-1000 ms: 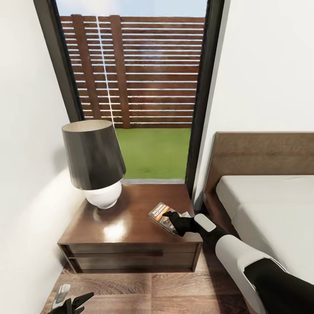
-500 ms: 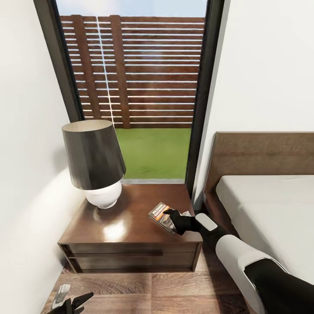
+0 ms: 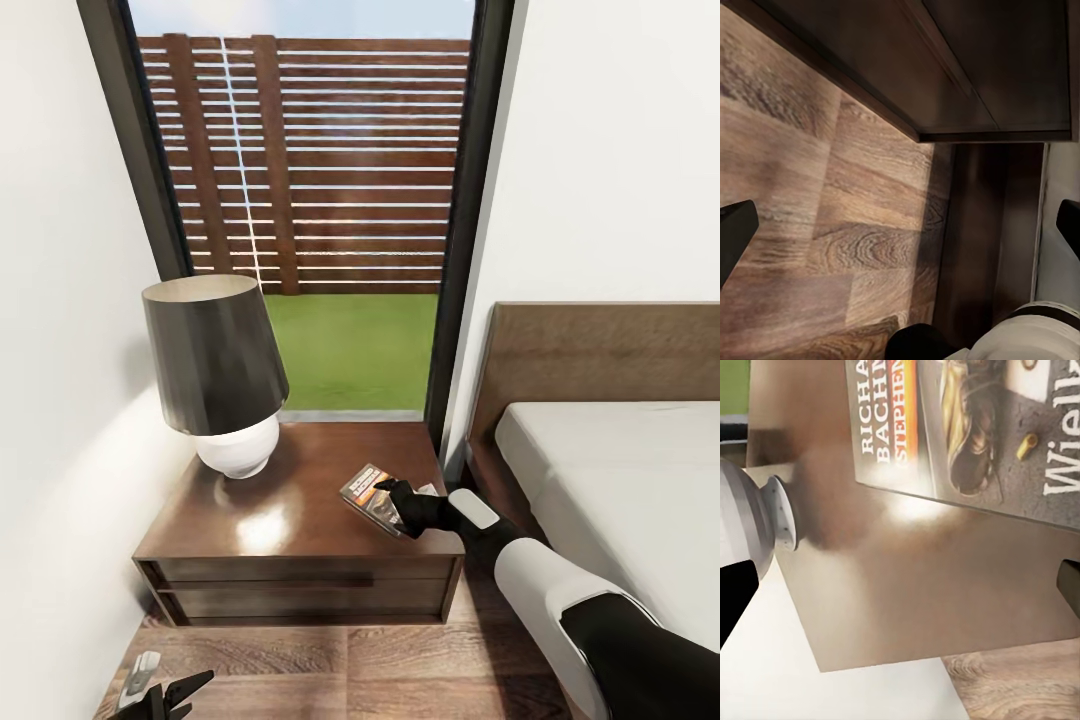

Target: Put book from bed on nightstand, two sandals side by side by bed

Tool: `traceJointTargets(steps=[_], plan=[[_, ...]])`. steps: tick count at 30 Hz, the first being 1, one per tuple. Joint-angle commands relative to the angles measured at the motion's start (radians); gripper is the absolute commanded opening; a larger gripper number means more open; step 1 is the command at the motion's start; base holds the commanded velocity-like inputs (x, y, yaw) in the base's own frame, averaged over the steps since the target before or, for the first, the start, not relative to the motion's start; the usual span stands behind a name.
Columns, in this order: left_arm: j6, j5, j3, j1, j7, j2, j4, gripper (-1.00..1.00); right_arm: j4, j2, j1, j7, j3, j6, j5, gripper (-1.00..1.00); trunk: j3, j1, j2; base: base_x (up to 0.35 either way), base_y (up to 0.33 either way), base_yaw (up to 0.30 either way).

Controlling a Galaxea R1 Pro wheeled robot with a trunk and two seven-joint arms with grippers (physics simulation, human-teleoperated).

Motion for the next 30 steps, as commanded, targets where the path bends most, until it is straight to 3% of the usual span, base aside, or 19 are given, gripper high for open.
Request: traceJointTargets(steps=[1,30], plan=[[0.009,0.002,0.002,-0.001,-0.002,0.000,0.000,1.00,-0.001,0.000,0.000,-0.006,0.005,0.001,-0.009,1.00,-0.001,0.000,0.000,0.000,0.000,0.000],[0.009,0.002,0.002,-0.001,-0.002,0.002,0.000,1.00,-0.001,0.001,0.000,-0.004,0.003,0.000,-0.009,1.00,-0.001,0.000,0.000,-0.066,0.072,0.000]])
